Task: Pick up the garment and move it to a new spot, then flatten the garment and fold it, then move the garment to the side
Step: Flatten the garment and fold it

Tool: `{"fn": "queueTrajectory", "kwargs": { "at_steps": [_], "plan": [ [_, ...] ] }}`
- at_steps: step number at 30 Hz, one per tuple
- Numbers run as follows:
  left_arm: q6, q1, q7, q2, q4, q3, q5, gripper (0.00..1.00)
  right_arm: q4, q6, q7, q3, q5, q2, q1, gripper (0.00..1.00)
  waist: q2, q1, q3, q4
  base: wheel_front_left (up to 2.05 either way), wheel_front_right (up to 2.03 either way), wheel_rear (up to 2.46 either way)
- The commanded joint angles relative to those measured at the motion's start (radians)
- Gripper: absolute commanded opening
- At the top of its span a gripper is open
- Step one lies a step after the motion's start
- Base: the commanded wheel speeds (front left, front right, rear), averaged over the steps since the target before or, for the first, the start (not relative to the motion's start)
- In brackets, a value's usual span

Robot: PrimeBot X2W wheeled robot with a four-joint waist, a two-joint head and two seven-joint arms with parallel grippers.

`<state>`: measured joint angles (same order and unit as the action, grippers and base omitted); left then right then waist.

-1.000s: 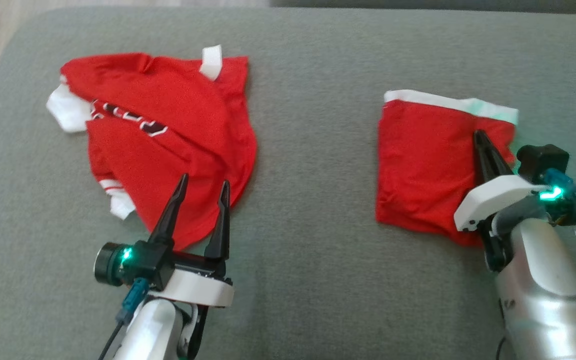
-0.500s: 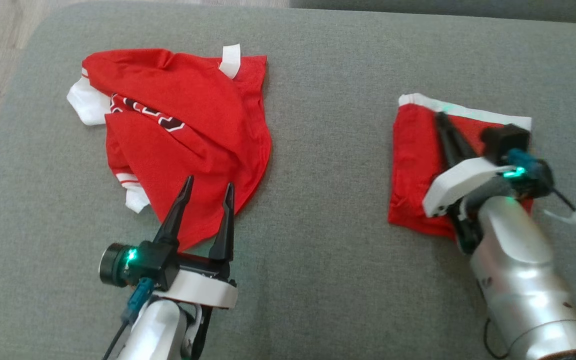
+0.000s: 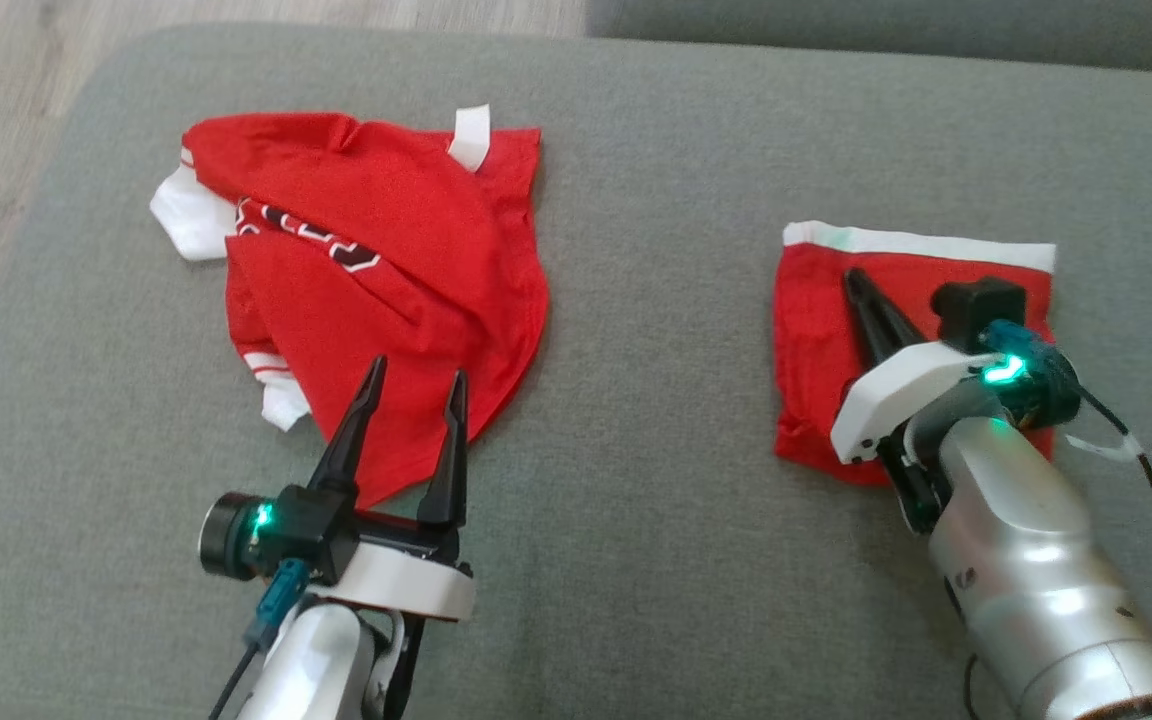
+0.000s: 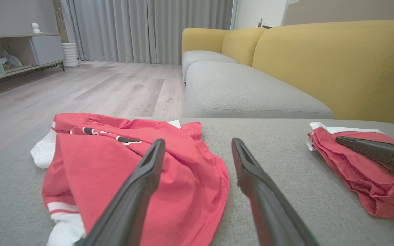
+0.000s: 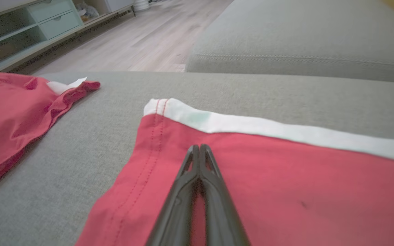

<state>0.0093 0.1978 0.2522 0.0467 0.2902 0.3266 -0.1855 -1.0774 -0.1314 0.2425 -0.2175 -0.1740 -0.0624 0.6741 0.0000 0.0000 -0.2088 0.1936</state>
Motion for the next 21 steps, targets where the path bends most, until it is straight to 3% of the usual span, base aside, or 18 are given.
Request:
{"fn": "queueTrajectory", "kwargs": {
  "at_steps": [1, 7, 15, 16, 17, 21],
  "plan": [
    [0.007, 0.01, 0.01, 0.004, -0.026, -0.034, -0.002, 1.0, 0.034, 0.001, 0.016, -0.009, -0.01, 0.012, 0.001, 0.0, 0.0, 0.0, 0.016, -0.009, 0.0, 0.0, 0.0],
    [0.014, -0.012, 0.01, 0.004, -0.034, -0.052, -0.001, 1.0, 0.21, 0.001, 0.019, 0.103, 0.008, 0.012, -0.086, 0.0, 0.0, 0.0, 0.066, -0.047, 0.0, 0.0, 0.0],
    [0.018, -0.052, 0.01, 0.004, -0.044, -0.064, 0.0, 1.0, 0.503, 0.001, 0.019, 0.256, 0.034, 0.012, -0.33, 0.0, 0.0, 0.0, 0.125, -0.103, 0.0, 0.0, 0.0],
    [0.019, -0.056, 0.01, 0.004, -0.045, -0.064, 0.0, 1.0, 0.531, 0.001, 0.019, 0.267, 0.033, 0.012, -0.357, 0.24, 0.0, 0.0, 0.128, -0.107, 0.0, 0.0, 0.0],
    [0.02, -0.06, 0.01, 0.004, -0.046, -0.065, 0.0, 1.0, 0.559, 0.001, 0.019, 0.274, 0.036, 0.012, -0.384, 0.98, 0.0, 0.0, 0.132, -0.112, 0.0, 0.0, 0.0],
    [0.022, -0.075, 0.01, 0.004, -0.049, -0.07, 0.001, 1.0, 0.638, 0.001, 0.019, 0.272, 0.029, 0.012, -0.479, 1.0, 0.0, 0.0, 0.142, -0.13, 0.0, 0.0, 0.0]
  ]
}}
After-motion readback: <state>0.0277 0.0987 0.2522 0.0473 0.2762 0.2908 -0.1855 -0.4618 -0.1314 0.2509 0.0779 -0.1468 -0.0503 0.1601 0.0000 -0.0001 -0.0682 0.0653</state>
